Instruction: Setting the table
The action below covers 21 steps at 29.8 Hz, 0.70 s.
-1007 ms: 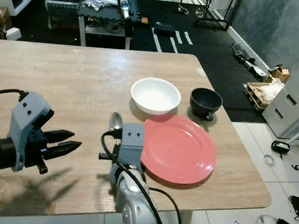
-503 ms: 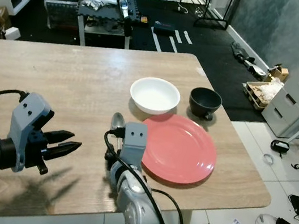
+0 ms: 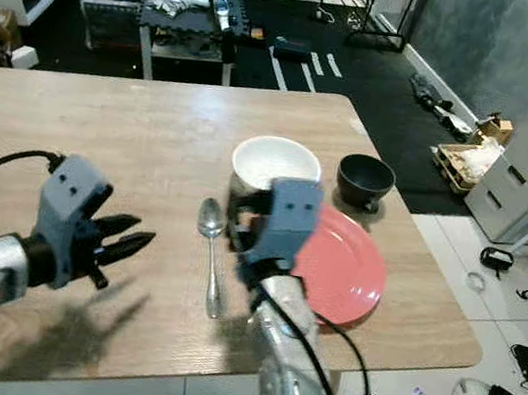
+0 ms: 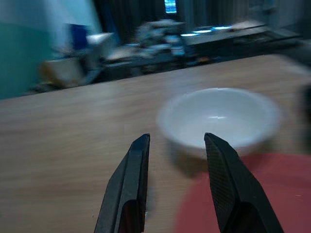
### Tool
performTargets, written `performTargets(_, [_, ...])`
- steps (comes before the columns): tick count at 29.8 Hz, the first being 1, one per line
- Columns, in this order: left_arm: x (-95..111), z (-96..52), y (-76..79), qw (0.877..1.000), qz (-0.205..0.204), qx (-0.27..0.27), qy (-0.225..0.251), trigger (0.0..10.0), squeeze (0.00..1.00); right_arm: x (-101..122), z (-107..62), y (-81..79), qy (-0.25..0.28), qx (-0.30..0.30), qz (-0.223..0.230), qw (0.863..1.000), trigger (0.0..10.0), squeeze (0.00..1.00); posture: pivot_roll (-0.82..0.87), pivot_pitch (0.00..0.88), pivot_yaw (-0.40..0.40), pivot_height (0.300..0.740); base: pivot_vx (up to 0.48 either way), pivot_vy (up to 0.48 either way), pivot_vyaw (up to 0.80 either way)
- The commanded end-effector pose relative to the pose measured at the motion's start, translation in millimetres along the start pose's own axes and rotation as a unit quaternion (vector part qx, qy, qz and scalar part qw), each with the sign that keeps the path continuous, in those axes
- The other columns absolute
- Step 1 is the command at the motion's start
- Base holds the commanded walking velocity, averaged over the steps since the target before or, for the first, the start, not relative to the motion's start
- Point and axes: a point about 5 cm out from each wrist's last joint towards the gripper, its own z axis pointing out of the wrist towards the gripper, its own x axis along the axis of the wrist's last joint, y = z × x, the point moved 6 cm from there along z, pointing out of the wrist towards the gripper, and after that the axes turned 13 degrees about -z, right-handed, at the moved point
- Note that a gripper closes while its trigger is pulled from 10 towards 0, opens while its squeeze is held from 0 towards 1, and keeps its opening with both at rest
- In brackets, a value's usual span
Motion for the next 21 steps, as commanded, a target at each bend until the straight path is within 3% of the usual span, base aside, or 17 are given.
performTargets(1, [-13,7.0,6.9,1.0,-0.004,0.006,-0.027,10.0,0.0,-25,-4.9,24.4,-0.041,-0.059,-0.014,0.997,10.0,0.0,0.12,0.115,0.132,0.74,0.0,0.0,0.0])
performTargets(4, [-16,10.1,1.4,0.999,0.001,0.039,-0.034,10.0,0.0,-35,-9.3,37.9,-0.061,-0.084,-0.024,0.994,10.0,0.0,0.11,0.113,0.14,0.74,0.0,0.0,0.0])
performTargets(7, [-9,10.1,-9.6,0.996,0.013,0.092,-0.007,10.0,0.0,-42,-15.2,49.8,-0.068,-0.103,-0.029,0.992,10.0,0.0,0.11,0.115,0.143,0.74,0.0,0.0,0.0])
performTargets(9, [-9,10.1,-9.6,0.996,0.013,0.092,-0.007,10.0,0.0,-42,-15.2,49.8,-0.068,-0.103,-0.029,0.992,10.0,0.0,0.11,0.115,0.143,0.74,0.0,0.0,0.0])
performTargets(11, [-9,7.2,-5.8,0.995,0.055,0.088,-0.003,10.0,0.0,-44,-17.9,54.2,-0.068,-0.11,-0.03,0.991,10.0,0.0,0.11,0.119,0.14,0.74,0.0,0.0,0.0])
performTargets(15, [-9,7.1,2.3,0.995,0.07,0.07,0.003,10.0,0.0,-43,-18.4,56.2,-0.062,-0.115,-0.027,0.991,10.0,0.0,0.11,0.122,0.133,0.74,0.0,0.0,0.0])
performTargets(21, [0,10.4,13.5,0.997,0.065,0.045,0.02,10.0,0.0,-31,-15.0,57.7,-0.033,-0.126,-0.016,0.991,10.0,0.0,0.11,0.124,0.131,0.74,0.0,0.0,0.0])
